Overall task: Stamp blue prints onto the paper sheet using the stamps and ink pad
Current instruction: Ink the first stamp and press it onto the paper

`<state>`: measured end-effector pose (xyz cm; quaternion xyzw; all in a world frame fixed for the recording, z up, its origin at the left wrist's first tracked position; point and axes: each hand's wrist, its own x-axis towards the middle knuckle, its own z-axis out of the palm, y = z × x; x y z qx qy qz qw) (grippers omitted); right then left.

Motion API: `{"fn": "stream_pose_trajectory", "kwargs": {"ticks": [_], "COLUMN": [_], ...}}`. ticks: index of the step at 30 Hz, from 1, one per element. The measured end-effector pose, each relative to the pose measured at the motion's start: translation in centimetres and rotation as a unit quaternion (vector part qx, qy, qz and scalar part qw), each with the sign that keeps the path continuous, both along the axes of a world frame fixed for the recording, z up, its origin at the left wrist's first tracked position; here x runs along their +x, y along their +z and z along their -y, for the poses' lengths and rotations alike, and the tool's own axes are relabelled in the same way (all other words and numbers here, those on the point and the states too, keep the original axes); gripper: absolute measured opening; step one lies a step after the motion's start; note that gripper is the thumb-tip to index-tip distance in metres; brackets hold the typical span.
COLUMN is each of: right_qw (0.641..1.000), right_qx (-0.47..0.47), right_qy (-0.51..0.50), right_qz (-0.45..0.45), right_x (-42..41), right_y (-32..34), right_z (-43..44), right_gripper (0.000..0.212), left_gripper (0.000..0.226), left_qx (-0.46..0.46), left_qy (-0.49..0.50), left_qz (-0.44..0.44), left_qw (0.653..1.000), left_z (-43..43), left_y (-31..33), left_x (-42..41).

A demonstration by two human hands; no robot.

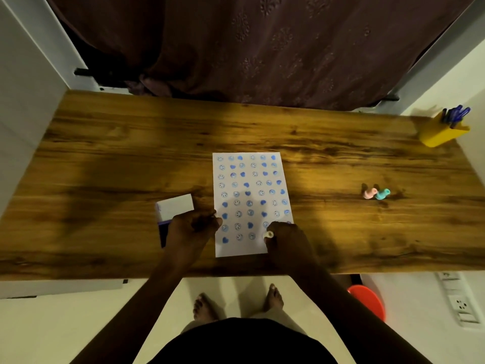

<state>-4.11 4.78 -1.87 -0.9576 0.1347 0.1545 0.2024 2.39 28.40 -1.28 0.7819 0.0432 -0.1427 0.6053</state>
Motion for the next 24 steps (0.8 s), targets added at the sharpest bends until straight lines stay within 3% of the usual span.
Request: {"fn": "stream_pose_trajectory", "kwargs": {"ticks": [11,14,16,18,20,22,24], "right_qw": [0.999,0.999,0.993,0.959,0.879,0.815,0.782], "right_qx": [-0.019,0.042,0.099,0.224,0.389,0.493,0.550], "right_qy": [0.019,0.013,-0.042,-0.154,-0.259,-0.291,-0.277], "right_qz": [0.020,0.028,0.049,0.075,0.091,0.097,0.094], "right_x": [0.6,0.7,0.7,0.5,0.1,-0.4,-1.1], "right_y": [0.2,0.8,1.3,2.0,3.0,3.9,4.6], "right_z": [0.7,2.1,3.1,4.1,4.9,5.6,6.1], "right_gripper": [0.026,0.024,0.022,0.022,0.021,0.025,0.033], "left_gripper": [0.021,0.024,0.023,0.025,0.030,0.032,0.031], "left_qx": [-0.022,-0.022,-0.023,-0.027,-0.049,-0.074,-0.099], "left_qy": [-0.013,-0.010,-0.015,-0.027,-0.029,-0.035,-0.055], "left_qz": [0.003,-0.001,-0.004,-0.002,-0.006,-0.010,-0.006], "left_qw": [1.000,1.000,1.000,0.999,0.998,0.997,0.994], "left_z": [2.1,2.7,3.1,3.7,4.7,5.9,7.3], "left_y": [1.1,1.4,1.4,1.3,1.3,1.6,2.2], "left_x": [-0.4,-0.6,-0.7,-1.0,-1.2,-1.3,-1.5]}}
